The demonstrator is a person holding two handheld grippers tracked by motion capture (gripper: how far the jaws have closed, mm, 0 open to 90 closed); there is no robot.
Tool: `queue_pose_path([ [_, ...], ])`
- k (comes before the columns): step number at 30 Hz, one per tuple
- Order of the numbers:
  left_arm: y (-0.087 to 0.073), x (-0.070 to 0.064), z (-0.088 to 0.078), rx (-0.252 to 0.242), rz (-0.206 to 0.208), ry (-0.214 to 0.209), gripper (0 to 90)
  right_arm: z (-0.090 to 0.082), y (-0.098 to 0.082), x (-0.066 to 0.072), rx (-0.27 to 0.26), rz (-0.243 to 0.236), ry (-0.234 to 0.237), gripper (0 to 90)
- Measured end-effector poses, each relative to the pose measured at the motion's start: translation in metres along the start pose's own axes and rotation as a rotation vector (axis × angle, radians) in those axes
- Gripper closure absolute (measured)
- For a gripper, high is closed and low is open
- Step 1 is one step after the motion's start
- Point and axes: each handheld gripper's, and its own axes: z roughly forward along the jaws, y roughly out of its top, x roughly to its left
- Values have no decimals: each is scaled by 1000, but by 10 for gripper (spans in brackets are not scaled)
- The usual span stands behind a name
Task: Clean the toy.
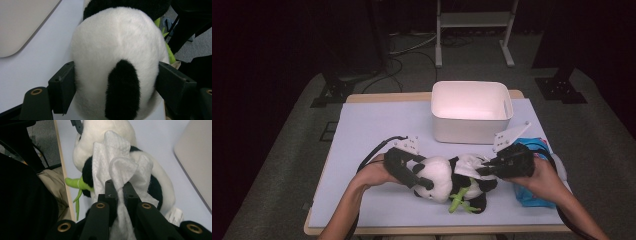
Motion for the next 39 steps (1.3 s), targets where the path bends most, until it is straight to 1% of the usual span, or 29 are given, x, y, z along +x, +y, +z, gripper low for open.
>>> queue_pose_path([
  [4, 0, 0, 0, 0, 0, -1, 224, -9, -12, 0, -10, 38, -11, 845],
  [6, 0, 0, 0, 4, 1, -1, 224, -13, -15, -2, -10, 45, -23, 844],
  [8, -1, 0, 0, 4, 3, 1, 225, -16, -16, -5, -9, 55, -35, 844],
  [11, -1, 0, 0, 1, 2, 2, 225, -15, -13, -8, -15, 58, -36, 844],
  [15, 0, 0, 0, 2, 4, 2, 225, -10, -4, -11, -14, 39, -28, 844],
  [24, 1, -2, 0, -7, 2, 5, 225, 7, 20, -10, 8, -14, 2, 843],
  [30, 1, -1, 0, -4, 4, 2, 225, 15, 30, -9, 20, -22, 18, 842],
  [32, 1, -1, 0, -3, 4, 1, 226, 17, 32, -9, 22, -36, 23, 843],
  [37, 2, 0, 0, 1, 7, 0, 226, 24, 38, -8, 25, -34, 36, 843],
  [38, 2, 0, 0, 1, 9, 0, 226, 26, 39, -9, 26, -46, 39, 843],
  [39, 2, 0, 0, -1, 9, 0, 227, 28, 41, -8, 29, -42, 42, 843],
])
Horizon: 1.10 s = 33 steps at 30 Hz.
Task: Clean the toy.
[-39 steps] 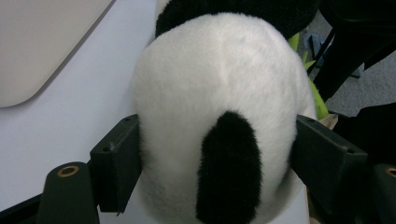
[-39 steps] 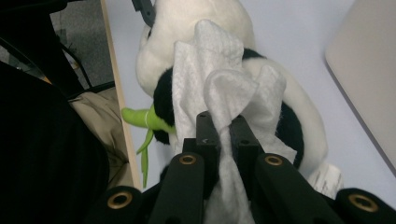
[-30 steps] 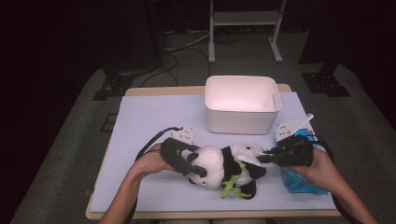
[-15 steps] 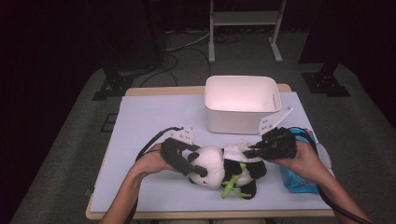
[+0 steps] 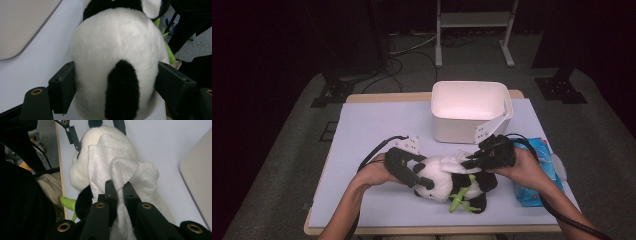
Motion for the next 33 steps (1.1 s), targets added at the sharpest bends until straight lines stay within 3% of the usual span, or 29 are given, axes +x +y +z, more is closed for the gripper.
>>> queue_pose_path([
  [10, 3, 0, 0, -10, 10, 2, 230, 16, 14, -2, 2, -20, 31, 843],
  [20, 5, 0, 0, -7, 17, 4, 231, 32, 43, 5, 18, -84, 53, 843],
  [33, 4, 0, 1, -5, 18, 6, 234, 47, 66, 10, 33, -131, 73, 843],
])
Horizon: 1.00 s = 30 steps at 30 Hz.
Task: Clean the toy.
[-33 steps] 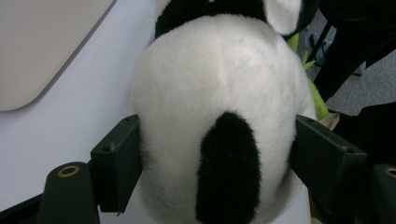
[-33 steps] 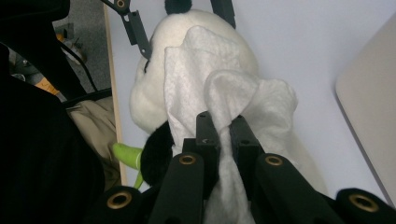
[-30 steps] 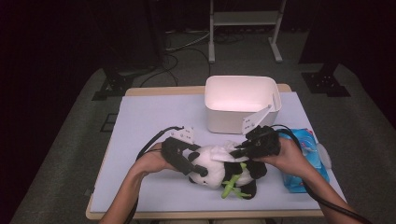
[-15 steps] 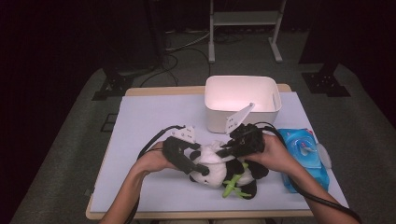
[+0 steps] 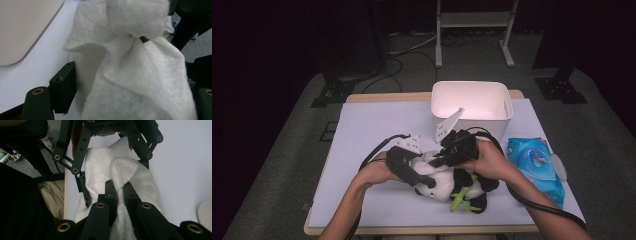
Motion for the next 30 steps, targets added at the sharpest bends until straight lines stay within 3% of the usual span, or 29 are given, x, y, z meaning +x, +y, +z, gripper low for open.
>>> queue_pose_path([
  [5, -2, 0, 0, -1, -2, 1, 234, -5, -7, -2, 9, 19, -8, 843],
  [16, -6, 0, 0, -5, -10, -5, 233, -14, -40, -3, 36, 83, -22, 843],
  [21, -8, 2, -1, 0, -17, -12, 233, -19, -43, -3, 45, 90, -38, 843],
  [30, -12, 4, -1, -13, -35, -21, 231, -38, -60, 0, 17, 113, -69, 842],
])
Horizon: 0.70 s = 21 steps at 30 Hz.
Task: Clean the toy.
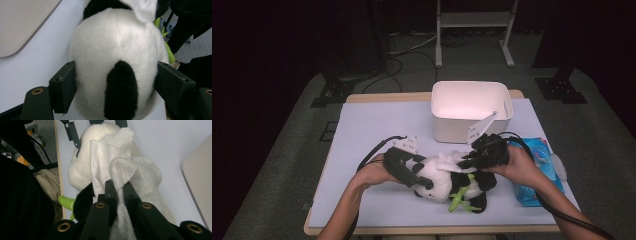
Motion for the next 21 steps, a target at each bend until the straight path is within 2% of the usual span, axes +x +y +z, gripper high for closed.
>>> queue_pose_path([
  [16, -4, 2, -1, -12, -17, -6, 226, -28, -46, 13, -70, 58, -34, 842],
  [21, -4, 2, -1, -11, -16, -6, 226, -35, -56, 15, -78, 81, -40, 842],
])
